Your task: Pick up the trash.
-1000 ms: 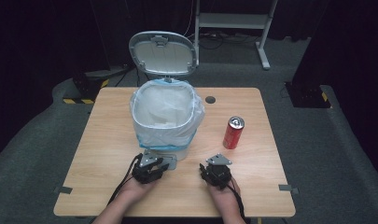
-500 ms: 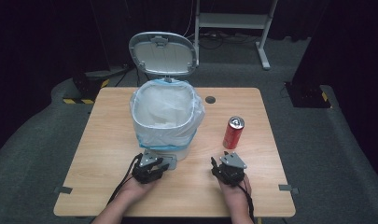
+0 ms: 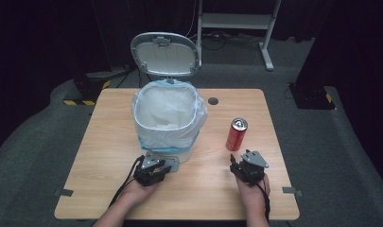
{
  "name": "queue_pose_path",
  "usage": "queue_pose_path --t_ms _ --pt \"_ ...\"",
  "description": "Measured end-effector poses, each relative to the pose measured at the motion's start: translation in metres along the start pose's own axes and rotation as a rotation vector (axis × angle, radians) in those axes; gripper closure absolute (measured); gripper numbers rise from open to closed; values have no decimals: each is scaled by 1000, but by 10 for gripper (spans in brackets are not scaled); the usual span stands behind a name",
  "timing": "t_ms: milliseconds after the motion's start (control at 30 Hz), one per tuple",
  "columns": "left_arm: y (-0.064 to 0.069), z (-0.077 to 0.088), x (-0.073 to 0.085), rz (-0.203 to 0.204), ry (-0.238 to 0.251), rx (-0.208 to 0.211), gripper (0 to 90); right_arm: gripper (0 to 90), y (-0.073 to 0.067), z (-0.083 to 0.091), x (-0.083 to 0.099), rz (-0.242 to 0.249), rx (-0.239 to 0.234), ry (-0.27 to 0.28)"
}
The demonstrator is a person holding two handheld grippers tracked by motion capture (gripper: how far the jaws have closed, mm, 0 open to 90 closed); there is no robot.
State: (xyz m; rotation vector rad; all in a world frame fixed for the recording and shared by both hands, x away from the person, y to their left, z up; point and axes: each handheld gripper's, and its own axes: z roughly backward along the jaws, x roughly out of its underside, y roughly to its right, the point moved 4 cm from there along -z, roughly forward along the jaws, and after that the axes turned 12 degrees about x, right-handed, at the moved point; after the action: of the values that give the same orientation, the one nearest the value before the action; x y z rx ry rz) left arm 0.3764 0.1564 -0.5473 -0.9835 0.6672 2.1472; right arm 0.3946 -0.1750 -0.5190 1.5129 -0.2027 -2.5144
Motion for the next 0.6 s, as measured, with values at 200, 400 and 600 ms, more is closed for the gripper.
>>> queue_pose_path --t_ms 200,400,600 --pt "1 0 0 -2 0 -2 604 325 8 0 0 -10 10 -17" --pt "1 0 0 -4 -2 -4 604 220 10 -6 -5 -81 -49 -45" --pt "0 0 0 -5 -2 -4 604 195 9 -15 -14 -112 -57 -66"
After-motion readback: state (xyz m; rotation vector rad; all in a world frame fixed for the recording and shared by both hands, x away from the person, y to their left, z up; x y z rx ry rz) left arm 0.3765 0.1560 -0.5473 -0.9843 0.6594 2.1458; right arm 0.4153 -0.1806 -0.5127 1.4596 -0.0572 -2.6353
